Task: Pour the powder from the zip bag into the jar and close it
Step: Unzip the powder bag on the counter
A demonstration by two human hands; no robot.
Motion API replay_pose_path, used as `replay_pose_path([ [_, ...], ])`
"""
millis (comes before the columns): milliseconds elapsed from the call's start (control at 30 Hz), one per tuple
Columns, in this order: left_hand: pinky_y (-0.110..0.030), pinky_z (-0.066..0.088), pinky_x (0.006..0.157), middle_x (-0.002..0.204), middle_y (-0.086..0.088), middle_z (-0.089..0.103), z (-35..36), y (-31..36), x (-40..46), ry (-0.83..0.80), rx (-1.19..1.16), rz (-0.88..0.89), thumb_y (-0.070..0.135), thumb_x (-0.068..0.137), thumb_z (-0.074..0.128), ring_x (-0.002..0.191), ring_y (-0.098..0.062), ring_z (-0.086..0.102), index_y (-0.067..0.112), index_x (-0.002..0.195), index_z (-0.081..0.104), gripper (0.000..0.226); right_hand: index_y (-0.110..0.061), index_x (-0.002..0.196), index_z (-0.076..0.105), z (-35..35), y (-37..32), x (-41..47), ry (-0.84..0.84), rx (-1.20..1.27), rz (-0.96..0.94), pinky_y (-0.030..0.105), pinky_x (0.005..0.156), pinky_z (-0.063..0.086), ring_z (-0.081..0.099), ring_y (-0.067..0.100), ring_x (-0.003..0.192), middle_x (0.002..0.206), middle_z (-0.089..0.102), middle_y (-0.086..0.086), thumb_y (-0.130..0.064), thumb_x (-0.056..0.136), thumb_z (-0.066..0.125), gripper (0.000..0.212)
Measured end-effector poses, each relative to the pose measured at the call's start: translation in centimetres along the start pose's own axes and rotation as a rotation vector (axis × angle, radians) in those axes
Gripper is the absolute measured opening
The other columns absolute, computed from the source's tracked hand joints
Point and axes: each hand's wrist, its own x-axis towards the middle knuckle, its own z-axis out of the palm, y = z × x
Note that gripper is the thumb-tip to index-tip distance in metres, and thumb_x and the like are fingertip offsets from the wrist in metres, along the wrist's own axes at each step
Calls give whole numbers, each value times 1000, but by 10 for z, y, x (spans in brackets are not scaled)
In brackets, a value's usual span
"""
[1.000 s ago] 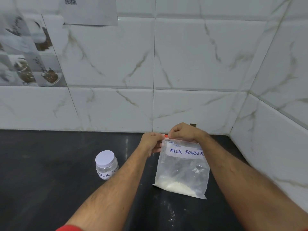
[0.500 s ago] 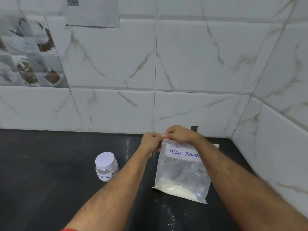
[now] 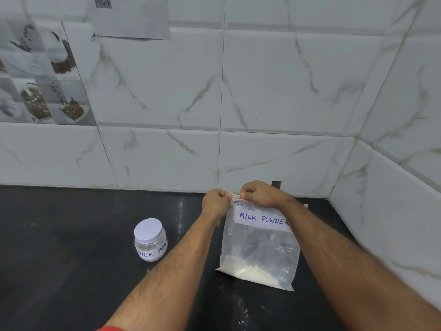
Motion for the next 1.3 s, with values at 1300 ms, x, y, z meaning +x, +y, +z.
replay_pose_path([
  [1300, -52, 56, 95, 77, -11, 62, -48, 11, 22, 77, 37, 64, 6, 98, 56, 82, -26, 59, 8, 77, 61, 21, -19, 85, 62, -32, 23, -27, 146, -109, 86, 25, 76, 37, 55, 18, 88, 92, 63, -1, -15, 98, 55, 15],
])
